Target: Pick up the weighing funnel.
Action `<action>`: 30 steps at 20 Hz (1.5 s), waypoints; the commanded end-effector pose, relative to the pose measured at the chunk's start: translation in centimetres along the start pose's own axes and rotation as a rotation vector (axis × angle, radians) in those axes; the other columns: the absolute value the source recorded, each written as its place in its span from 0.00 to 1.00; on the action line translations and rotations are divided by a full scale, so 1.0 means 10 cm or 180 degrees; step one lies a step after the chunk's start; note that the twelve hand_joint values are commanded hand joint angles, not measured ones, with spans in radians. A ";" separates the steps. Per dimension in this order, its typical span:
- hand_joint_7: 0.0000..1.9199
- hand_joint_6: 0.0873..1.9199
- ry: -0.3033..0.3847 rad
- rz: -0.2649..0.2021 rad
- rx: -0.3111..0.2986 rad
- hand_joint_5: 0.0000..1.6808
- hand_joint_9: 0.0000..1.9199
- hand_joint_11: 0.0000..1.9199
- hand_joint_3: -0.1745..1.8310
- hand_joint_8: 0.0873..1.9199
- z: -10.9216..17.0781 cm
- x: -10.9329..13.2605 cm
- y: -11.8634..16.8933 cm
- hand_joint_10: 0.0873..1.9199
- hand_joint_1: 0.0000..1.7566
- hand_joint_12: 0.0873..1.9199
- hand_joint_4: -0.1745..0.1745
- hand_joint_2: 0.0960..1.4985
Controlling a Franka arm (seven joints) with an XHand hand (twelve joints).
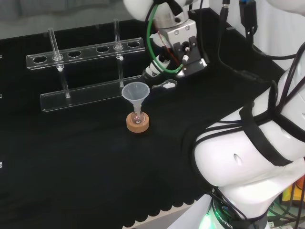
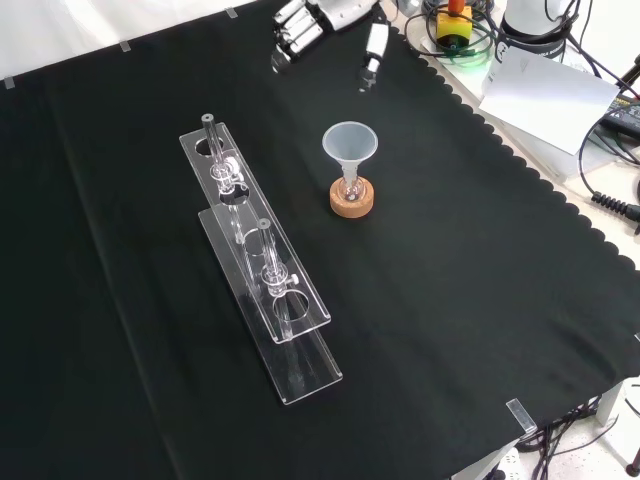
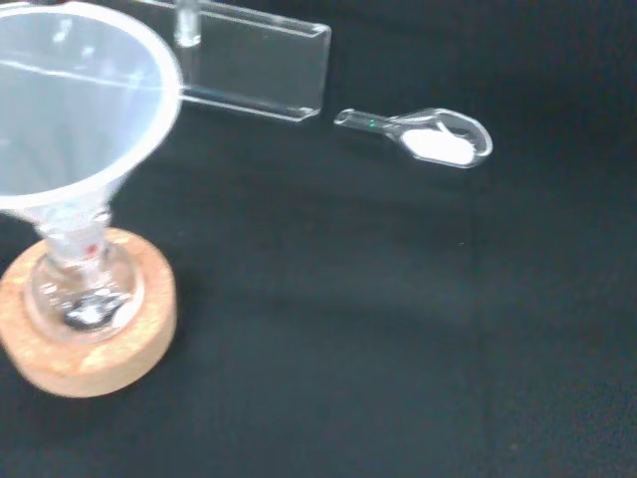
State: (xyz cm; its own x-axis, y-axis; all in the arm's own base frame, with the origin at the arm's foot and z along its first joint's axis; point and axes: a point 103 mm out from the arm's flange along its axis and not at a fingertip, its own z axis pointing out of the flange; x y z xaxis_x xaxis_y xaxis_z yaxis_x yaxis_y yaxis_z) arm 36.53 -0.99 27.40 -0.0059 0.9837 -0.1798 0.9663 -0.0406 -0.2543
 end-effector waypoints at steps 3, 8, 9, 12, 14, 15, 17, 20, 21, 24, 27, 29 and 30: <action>0.09 0.00 0.0102 0.0075 0.0009 0.20 0.20 0.09 0.18 0.34 0.12 -0.45 0.28 0.35 0.36 0.72 0.26 0.49; 0.12 0.00 0.0139 0.0066 0.0044 0.22 0.23 0.11 0.20 0.34 0.20 -0.61 0.58 0.33 0.38 0.72 0.27 0.49; 0.12 0.00 0.0146 0.0064 0.0059 0.23 0.24 0.11 0.20 0.34 0.23 -0.64 0.65 0.33 0.39 0.71 0.27 0.49; 0.14 0.00 0.0173 0.0060 0.0103 0.25 0.25 0.12 0.23 0.33 0.32 -0.71 0.85 0.32 0.41 0.71 0.28 0.48; 0.14 0.00 0.0194 0.0050 0.0134 0.27 0.26 0.13 0.23 0.33 0.40 -0.76 0.99 0.31 0.42 0.71 0.29 0.48; 0.15 0.00 0.0204 0.0041 0.0145 0.27 0.26 0.13 0.24 0.33 0.44 -0.77 1.06 0.31 0.42 0.71 0.29 0.48; 0.15 0.00 0.0234 0.0025 0.0168 0.28 0.27 0.13 0.26 0.33 0.53 -0.80 1.19 0.31 0.43 0.70 0.30 0.47; 0.16 0.00 0.0240 0.0041 0.0197 0.30 0.28 0.14 0.27 0.33 0.66 -0.83 1.36 0.30 0.44 0.70 0.30 0.46; 0.16 0.00 0.0242 0.0036 0.0213 0.30 0.28 0.15 0.28 0.33 0.72 -0.83 1.41 0.30 0.44 0.70 0.31 0.46; 0.17 0.00 0.0287 0.0005 0.0272 0.32 0.29 0.16 0.29 0.33 0.86 -0.84 1.54 0.30 0.45 0.69 0.31 0.45; 0.18 0.00 0.0340 -0.0021 0.0318 0.33 0.29 0.16 0.30 0.33 1.00 -0.87 1.63 0.29 0.45 0.69 0.32 0.44; 0.18 0.00 0.0362 -0.0035 0.0347 0.34 0.30 0.17 0.31 0.33 1.07 -0.90 1.67 0.29 0.45 0.68 0.32 0.44; 0.19 0.00 0.0374 -0.0040 0.0365 0.35 0.30 0.17 0.31 0.33 1.11 -0.90 1.69 0.29 0.45 0.68 0.32 0.43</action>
State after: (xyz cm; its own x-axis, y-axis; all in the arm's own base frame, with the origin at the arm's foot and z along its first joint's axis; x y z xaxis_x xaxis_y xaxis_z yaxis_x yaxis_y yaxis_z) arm 48.89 -10.82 16.44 0.0162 0.9954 -0.0947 0.9345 -0.0488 -0.3526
